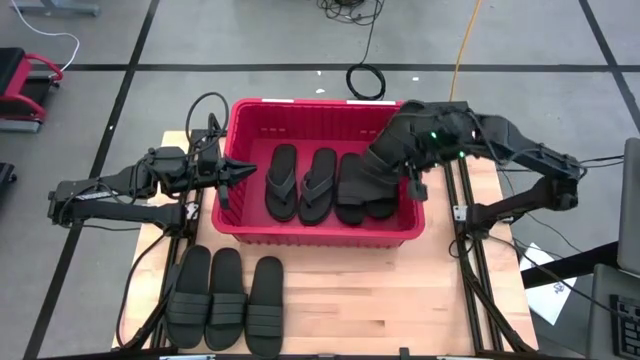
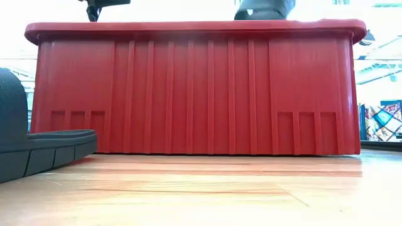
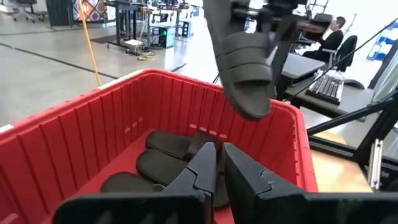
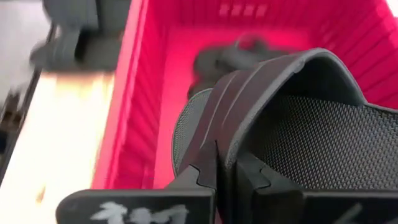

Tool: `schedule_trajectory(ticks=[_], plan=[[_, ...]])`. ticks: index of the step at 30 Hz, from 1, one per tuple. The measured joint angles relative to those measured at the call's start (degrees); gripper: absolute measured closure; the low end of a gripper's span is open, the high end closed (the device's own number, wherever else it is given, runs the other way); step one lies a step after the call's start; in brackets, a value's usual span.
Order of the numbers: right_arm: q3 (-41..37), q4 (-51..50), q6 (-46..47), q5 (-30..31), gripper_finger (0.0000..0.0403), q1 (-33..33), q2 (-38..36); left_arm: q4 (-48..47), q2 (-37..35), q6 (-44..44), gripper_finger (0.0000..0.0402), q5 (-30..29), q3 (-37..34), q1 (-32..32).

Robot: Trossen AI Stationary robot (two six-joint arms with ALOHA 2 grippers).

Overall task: Pick and place slides into bin
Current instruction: Put the slide into the bin

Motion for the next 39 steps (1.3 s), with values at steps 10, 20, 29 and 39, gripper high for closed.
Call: schedule_trajectory(ticks=[10,20,29,39], plan=[[-0.23,-16.01,-32.22,-17.91,0.0400,-15.10,9.34,-0.04,0.00,-1.29,0.0376,-0.55,0.00,0.00],[-3.92,-14.31,-44.73,-25.23,0.0399,-23.18,17.52,-0.04,0.00,-3.64,0.0376,-0.62,0.00,0.00],[-8.83,-16.81,-49.19,-28.24,0.0399,-23.76,20.73,-0.15,0.00,-0.88,0.0376,-0.73,0.00,0.02],[-16.60,-10.21,-46.24,-28.47,0.0399,-23.91,20.73,-1.80,1.24,1.50,0.0376,-0.78,0.00,0.02]])
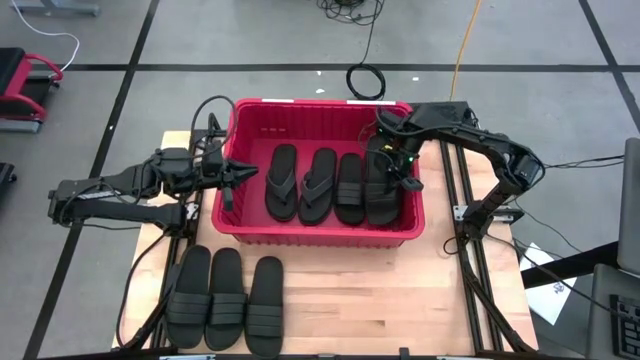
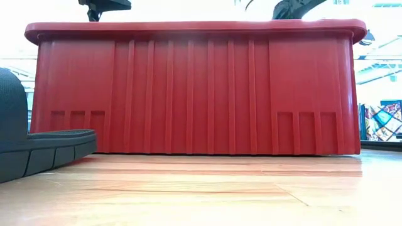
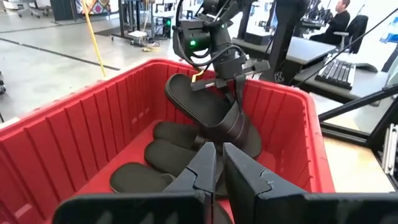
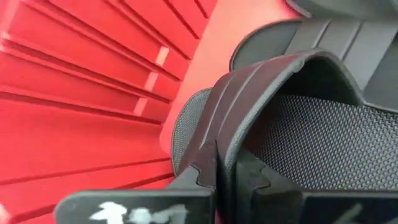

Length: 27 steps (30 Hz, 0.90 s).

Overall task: Pick and place slides into bin
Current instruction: Put the slide into the bin

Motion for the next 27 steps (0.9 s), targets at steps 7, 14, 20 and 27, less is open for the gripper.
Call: schedule_trajectory(ticks=[7,14,20,27], plan=[[-5.24,4.28,2.38,1.45,0.0399,0.02,-0.01,-0.88,0.29,-0.17,0.0376,0.00,0.00,0.00],[-7.03,6.66,6.13,4.90,0.0395,0.03,-0.20,-0.84,0.26,-1.05,0.0376,0.31,0.00,-0.02],[-7.05,7.59,7.37,6.99,0.0357,0.07,-0.75,-0.86,0.26,-1.77,0.0376,0.68,0.00,-0.02],[-7.18,9.12,7.89,9.10,0.0300,0.04,-3.02,-0.86,0.26,-1.87,0.0376,0.70,0.00,-0.01]])
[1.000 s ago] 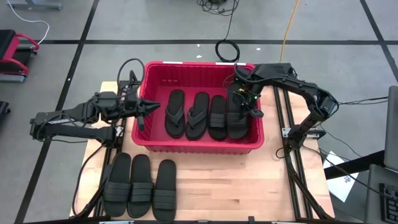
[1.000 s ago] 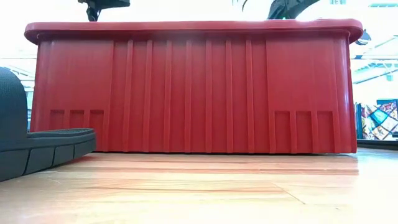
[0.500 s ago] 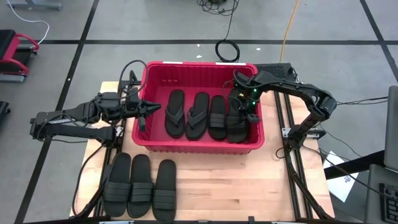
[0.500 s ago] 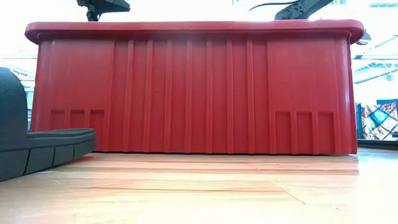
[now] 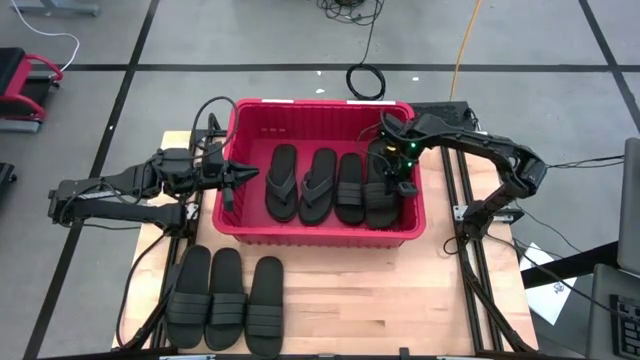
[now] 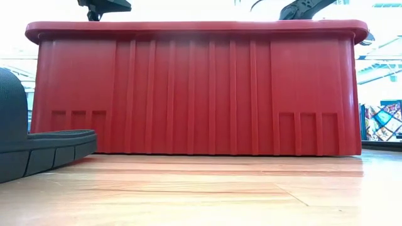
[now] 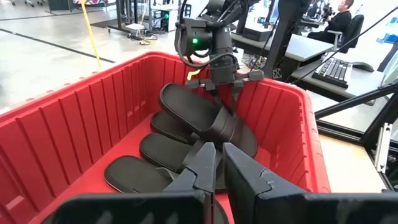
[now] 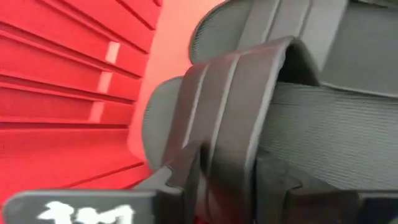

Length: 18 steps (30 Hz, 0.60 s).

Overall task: Pick and place slides into bin
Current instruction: Put the slide into the bin

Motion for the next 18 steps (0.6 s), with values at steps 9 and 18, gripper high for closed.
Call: schedule_trajectory(ticks=[9,18], plan=[[-0.07,1.26,1.53,6.03,0.0262,0.00,-3.61,0.00,0.00,0.02,0.0376,0.04,0.00,-0.01],[-0.07,5.56,4.58,9.74,0.0259,0.55,-7.34,0.00,0.00,0.04,0.0376,0.07,0.00,-0.01]])
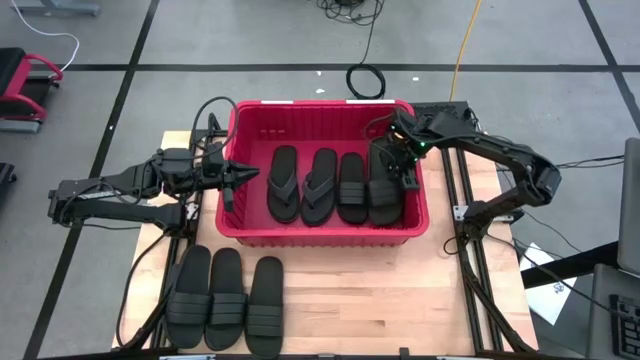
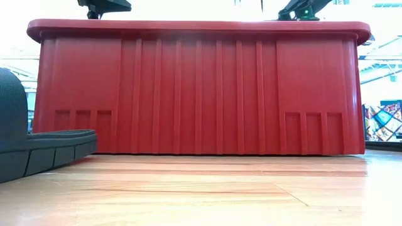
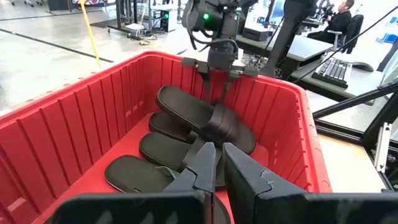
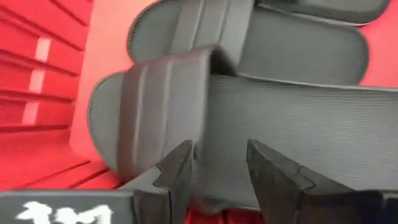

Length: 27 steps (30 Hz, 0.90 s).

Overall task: Pick and place slides into bin
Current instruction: Put the slide into the bin, then put the right slide into the bin

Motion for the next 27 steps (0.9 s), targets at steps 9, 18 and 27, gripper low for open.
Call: schedule_trajectory(ticks=[9,18,27], plan=[[0.00,8.02,1.82,-0.32,0.0259,2.31,-5.73,0.02,0.00,0.06,0.0376,0.00,0.00,0.01],[0.00,29.93,26.80,-9.17,0.0349,9.22,-15.66,0.09,0.00,1.50,0.0376,0.00,0.00,0.02],[0.09,53.35,46.07,-19.72,0.0400,23.16,-21.00,0.16,0.00,1.64,0.0376,-0.02,0.00,0.02]])
